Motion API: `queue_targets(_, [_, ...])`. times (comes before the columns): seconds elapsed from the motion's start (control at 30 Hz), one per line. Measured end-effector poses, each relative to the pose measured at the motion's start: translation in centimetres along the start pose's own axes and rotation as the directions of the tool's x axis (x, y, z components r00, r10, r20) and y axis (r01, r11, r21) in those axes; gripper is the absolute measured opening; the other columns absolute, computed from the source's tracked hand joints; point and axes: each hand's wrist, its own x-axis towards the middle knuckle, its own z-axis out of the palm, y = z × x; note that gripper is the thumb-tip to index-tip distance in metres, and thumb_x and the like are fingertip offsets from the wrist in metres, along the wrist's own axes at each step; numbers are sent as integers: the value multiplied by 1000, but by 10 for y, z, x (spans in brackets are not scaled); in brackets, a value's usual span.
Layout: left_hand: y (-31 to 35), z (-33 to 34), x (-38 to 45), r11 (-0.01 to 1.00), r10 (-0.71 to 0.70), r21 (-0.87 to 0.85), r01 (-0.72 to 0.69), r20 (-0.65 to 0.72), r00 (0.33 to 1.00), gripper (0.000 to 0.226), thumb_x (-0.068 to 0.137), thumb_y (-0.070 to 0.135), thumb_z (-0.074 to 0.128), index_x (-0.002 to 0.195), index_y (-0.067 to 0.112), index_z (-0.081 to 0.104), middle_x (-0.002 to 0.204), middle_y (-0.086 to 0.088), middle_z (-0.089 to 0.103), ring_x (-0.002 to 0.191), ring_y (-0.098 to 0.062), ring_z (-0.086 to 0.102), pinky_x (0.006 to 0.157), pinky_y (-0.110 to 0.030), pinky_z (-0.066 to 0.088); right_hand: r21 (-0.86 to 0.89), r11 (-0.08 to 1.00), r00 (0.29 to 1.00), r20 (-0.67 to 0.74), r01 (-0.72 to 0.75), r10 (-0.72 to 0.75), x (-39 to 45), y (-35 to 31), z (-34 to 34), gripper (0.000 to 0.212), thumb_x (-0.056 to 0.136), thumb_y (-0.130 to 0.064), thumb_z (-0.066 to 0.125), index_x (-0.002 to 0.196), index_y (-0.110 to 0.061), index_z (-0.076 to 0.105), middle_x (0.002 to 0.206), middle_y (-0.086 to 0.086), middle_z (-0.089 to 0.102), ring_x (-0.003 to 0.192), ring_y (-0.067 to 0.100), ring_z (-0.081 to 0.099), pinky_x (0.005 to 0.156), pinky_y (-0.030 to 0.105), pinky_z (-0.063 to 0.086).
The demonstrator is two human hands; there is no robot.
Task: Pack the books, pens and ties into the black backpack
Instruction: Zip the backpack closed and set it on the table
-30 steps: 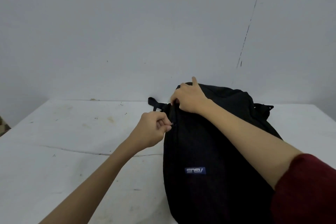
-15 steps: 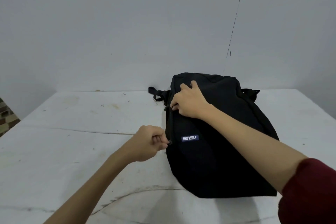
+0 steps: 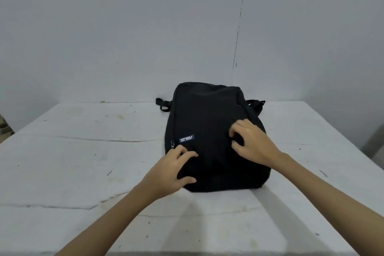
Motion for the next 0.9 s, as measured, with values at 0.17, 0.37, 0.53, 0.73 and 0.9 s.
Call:
queue_targets(0.17, [13, 20, -3, 990, -109, 69, 119, -133, 985, 14, 85, 12, 65, 98, 13, 61, 96, 0, 58, 85, -21, 53, 77, -28, 42, -187, 981, 959, 282, 50, 5, -57, 17, -1, 37, 86, -26, 53, 122, -16, 57, 120, -4, 54, 114, 17, 46, 96, 26, 32])
queue_targets(0.37, [26, 0, -11, 985, -40, 158, 71, -190, 981, 17, 81, 1, 67, 84, 11, 54, 80, 1, 54, 72, -18, 49, 58, -26, 44, -256, 964, 983, 183, 70, -23, -74, 22, 0, 24, 78, -1, 61, 97, -15, 62, 99, -3, 58, 95, 20, 57, 86, 30, 38])
queue_targets(0.53, [32, -22, -14, 980, 5, 192, 54, -296, 955, 36, 79, -8, 64, 94, 19, 44, 81, -3, 54, 69, -22, 52, 54, -29, 48, 157, 984, 964, -238, -83, 119, -69, 5, -5, 22, 73, 17, 46, 77, -3, 53, 70, 5, 51, 64, 22, 45, 60, 29, 41])
queue_targets(0.73, [38, -95, 28, 993, -22, 96, 70, -431, 902, 19, 94, 5, 51, 103, 2, 67, 92, -9, 57, 77, -23, 57, 72, -29, 45, 500, 860, 825, -441, -99, 352, -9, -6, -61, 28, 80, 15, 48, 79, -10, 60, 76, -1, 60, 70, 14, 53, 66, 5, 37])
queue_targets(0.9, [18, -153, 72, 996, -66, 9, 90, -606, 792, 17, 92, 3, 54, 97, 2, 70, 84, 0, 55, 73, -14, 52, 69, -14, 37, 489, 871, 730, -613, 50, 302, 58, -18, -91, 26, 81, 17, 47, 84, -3, 62, 80, -1, 59, 73, 4, 54, 69, 6, 38])
